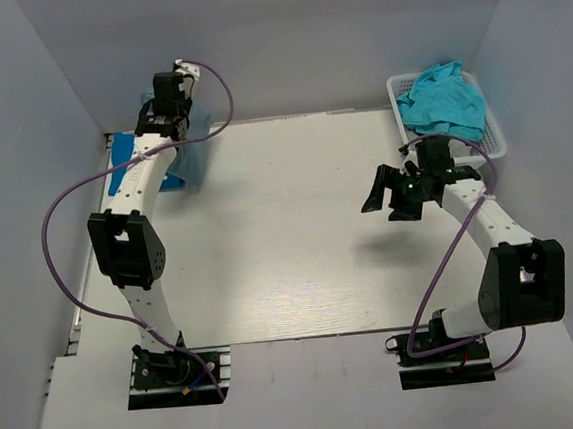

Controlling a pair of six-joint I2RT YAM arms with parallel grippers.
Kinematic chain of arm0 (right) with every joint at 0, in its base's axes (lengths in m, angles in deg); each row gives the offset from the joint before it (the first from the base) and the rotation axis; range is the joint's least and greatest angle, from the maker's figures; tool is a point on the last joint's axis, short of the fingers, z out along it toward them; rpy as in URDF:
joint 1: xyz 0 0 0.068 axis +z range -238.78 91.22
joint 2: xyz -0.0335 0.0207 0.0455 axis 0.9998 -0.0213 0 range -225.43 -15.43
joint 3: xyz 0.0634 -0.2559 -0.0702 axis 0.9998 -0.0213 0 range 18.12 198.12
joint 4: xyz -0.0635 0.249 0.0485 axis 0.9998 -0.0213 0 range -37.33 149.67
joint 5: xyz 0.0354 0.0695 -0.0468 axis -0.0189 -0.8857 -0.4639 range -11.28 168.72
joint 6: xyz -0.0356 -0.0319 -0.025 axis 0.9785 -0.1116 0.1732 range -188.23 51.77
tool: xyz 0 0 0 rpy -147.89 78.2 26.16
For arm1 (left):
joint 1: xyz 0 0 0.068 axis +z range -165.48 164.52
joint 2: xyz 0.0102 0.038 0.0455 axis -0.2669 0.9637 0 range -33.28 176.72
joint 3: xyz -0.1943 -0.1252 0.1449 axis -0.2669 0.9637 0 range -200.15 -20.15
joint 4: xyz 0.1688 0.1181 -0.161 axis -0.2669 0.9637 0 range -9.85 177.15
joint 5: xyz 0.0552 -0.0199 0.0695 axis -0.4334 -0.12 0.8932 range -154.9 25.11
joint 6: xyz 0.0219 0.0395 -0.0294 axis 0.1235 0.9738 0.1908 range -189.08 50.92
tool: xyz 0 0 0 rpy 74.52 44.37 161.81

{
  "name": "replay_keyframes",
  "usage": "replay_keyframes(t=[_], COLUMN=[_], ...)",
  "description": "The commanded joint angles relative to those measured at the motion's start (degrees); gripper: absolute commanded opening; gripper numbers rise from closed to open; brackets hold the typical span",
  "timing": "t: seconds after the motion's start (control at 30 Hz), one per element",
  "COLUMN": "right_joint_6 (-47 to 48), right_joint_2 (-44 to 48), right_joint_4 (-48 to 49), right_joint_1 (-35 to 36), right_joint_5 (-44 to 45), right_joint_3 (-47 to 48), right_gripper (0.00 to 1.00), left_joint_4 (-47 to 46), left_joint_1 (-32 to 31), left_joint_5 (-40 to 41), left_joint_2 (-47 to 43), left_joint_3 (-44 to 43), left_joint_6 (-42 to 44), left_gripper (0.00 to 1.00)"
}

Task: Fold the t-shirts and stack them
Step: Put the neatly folded tshirt into the corner of the board with the left arm

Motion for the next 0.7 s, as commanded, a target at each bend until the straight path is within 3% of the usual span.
replay_keyframes(t=[0.0, 0.43, 0.67], right_joint_6=[-1.08, -3.01, -3.8], right_joint_2=[-0.87, -6.85, -7.64], right_joint_4=[2.07, 3.48, 3.65], right_joint_1=[0.08, 0.26, 0.26], right_joint_5=[-1.93, -7.03, -6.06], right_joint_3=[2.8, 7.64, 7.9], right_gripper=[0.9, 0.9, 0.9], left_joint_4=[-2.41, -6.89, -10.05], left_joint_1=[2.36, 9.04, 14.14], left_joint_5=[-3.13, -6.65, -8.32], left_joint_2=[-1.82, -0.76, 4.51], left_joint_3=[-3.42, -1.84, -4.03], left_joint_6=[0.83, -0.22, -2.32], left_gripper=[0.0, 0.0, 0.0])
